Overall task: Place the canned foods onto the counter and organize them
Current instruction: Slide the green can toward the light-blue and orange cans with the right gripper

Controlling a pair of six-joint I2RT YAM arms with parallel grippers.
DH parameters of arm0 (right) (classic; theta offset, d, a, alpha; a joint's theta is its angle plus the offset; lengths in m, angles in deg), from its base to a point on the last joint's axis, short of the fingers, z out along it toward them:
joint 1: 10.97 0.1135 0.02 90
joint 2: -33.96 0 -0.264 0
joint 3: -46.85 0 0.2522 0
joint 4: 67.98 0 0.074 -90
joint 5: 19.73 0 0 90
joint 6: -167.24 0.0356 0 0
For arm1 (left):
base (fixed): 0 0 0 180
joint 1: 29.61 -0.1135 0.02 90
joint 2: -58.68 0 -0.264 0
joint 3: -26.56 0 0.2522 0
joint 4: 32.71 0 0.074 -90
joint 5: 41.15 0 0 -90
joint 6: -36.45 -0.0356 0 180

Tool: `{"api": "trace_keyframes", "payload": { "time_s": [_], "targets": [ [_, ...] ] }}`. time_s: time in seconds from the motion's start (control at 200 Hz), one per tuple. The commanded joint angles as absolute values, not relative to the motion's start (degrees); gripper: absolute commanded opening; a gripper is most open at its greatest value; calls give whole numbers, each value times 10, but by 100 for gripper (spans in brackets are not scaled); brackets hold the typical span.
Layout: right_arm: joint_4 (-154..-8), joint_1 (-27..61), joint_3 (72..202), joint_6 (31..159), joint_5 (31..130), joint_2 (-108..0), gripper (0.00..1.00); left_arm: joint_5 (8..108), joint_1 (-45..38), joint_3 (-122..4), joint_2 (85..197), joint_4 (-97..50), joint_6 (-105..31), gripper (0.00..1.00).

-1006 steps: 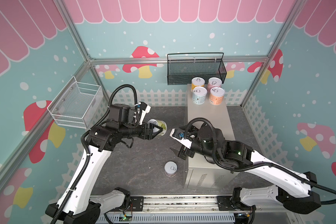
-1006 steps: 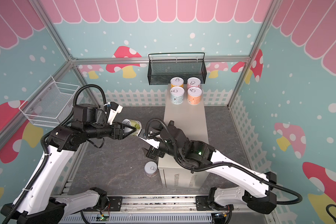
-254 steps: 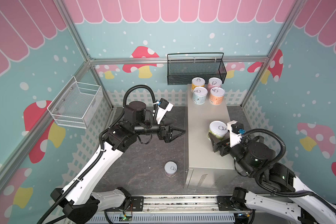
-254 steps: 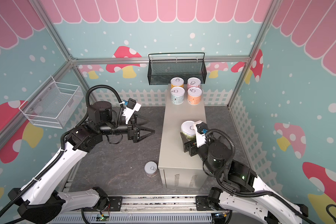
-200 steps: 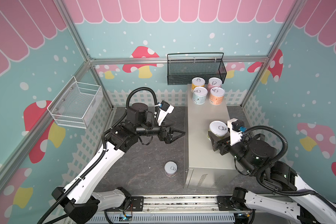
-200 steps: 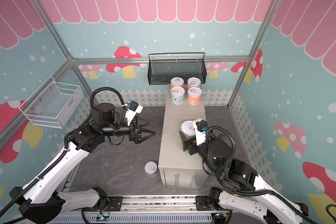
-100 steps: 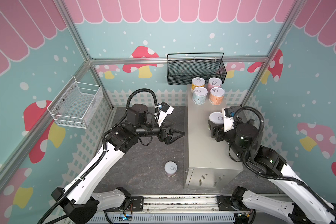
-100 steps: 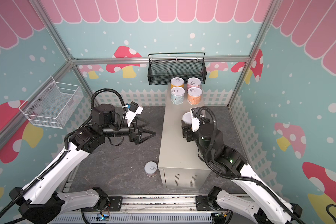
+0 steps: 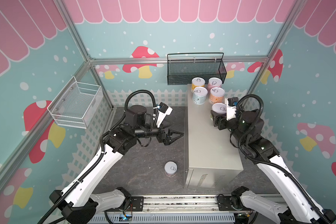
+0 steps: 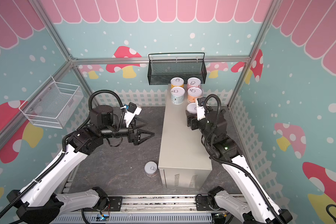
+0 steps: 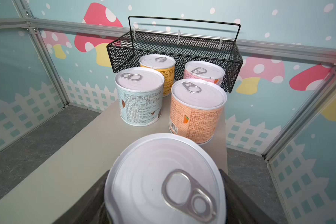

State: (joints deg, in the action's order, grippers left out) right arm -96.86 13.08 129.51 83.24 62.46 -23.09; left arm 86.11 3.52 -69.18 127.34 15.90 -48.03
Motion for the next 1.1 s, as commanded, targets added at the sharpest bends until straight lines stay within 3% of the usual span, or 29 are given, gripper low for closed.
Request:
{"api": "trace_keyframes", "payload": {
  "time_s": [0.0,0.505,1.091],
  "targets": [
    [-927,103,1267,783,686,-223,78,863,33,-685,1268,156,-497,99],
    [-870,86,1198,778,718,-195,96,878,17,-685,1275,148,-489,99],
    [-856,73,1144,819,694,-161,89,885,10,-685,1278,143,-485,99]
  ]
}}
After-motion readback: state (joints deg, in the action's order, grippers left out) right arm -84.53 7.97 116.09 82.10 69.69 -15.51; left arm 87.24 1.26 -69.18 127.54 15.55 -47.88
